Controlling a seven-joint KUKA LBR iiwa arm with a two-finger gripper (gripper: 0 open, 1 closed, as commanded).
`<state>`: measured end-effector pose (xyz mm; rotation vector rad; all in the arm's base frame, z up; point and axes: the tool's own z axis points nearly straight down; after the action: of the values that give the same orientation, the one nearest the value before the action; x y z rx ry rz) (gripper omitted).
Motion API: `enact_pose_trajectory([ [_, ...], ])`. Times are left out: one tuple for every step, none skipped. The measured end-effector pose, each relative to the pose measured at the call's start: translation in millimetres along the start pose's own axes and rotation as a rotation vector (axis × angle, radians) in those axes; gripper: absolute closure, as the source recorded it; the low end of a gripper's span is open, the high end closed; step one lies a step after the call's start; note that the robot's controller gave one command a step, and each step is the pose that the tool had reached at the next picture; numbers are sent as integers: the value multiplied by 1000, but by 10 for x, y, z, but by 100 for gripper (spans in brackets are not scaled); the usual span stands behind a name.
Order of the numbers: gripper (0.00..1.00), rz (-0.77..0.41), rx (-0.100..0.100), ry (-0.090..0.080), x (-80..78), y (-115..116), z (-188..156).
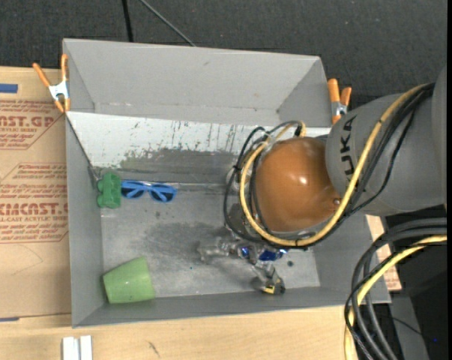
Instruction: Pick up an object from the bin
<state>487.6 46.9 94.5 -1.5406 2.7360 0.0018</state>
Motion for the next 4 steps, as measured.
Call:
enact_pose_trajectory([
  [0, -311, 2, -3, -321, 67, -568],
  [0, -204, 0, -1, -257, -393, -452],
  [0, 177, -1, 0, -194, -247, -467],
  [0, -371, -2, 1, 7, 44, -504],
])
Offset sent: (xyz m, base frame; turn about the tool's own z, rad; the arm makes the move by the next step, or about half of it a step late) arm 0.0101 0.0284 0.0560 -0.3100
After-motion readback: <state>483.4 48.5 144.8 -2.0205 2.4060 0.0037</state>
